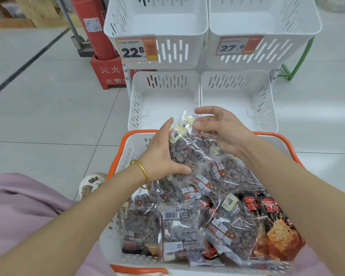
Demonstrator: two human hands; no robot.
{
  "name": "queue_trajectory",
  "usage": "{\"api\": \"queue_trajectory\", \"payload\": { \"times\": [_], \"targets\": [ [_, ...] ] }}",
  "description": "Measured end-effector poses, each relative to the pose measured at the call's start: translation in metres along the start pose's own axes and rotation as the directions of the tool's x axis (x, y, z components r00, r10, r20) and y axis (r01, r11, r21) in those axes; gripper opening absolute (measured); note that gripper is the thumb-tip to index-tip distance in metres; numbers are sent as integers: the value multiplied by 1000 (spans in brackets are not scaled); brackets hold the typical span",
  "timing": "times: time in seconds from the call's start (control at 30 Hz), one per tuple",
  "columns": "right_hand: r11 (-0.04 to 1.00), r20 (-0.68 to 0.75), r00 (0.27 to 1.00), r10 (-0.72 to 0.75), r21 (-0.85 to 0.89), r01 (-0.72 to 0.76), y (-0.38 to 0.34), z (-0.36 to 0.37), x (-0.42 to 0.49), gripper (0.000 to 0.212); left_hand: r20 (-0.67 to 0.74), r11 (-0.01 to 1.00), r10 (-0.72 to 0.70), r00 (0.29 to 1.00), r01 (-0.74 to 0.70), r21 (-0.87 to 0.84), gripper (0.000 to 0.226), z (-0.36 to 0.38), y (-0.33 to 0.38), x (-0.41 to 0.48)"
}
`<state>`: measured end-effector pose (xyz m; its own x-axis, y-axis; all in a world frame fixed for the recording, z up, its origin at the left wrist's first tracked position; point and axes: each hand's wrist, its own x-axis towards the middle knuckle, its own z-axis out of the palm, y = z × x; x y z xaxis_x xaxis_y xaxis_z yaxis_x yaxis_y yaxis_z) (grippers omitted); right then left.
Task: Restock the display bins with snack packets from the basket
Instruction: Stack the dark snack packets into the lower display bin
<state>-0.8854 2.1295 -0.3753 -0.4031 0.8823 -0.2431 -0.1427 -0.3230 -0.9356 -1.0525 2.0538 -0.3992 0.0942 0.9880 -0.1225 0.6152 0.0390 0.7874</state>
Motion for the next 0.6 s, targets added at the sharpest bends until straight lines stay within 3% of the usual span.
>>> {"api": "queue_trajectory", "payload": {
  "times": [0.17,0.23,0.3,0.43,0.5,0.6],
  "targets": [
    [990,-65,997,-34,-140,25,-6,17,14,23,-64,999,-26,998,28,27,131,-4,-3,6],
    [948,-84,996,-9,-318,-19,-8,21,17,12,-91,998,-31,995,26,-53,128,-5,-5,9],
    [888,-58,994,89,-448,-106,-8,21,20,26,-137,995,-37,990,24,-99,127,-9,-9,14],
    [883,148,964,223,-449,-136,-2,16,36,83,-159,993,-69,985,53,-104,133,-22,-18,29],
    [877,213,951,224,-470,-102,0,17,52,86,-180,992,-78,981,59,-112,135,-29,-22,39],
    [864,231,959,165,-502,-27,-2,27,82,65,-228,994,-75,971,55,-94,136,-43,-29,56]
  ]
}}
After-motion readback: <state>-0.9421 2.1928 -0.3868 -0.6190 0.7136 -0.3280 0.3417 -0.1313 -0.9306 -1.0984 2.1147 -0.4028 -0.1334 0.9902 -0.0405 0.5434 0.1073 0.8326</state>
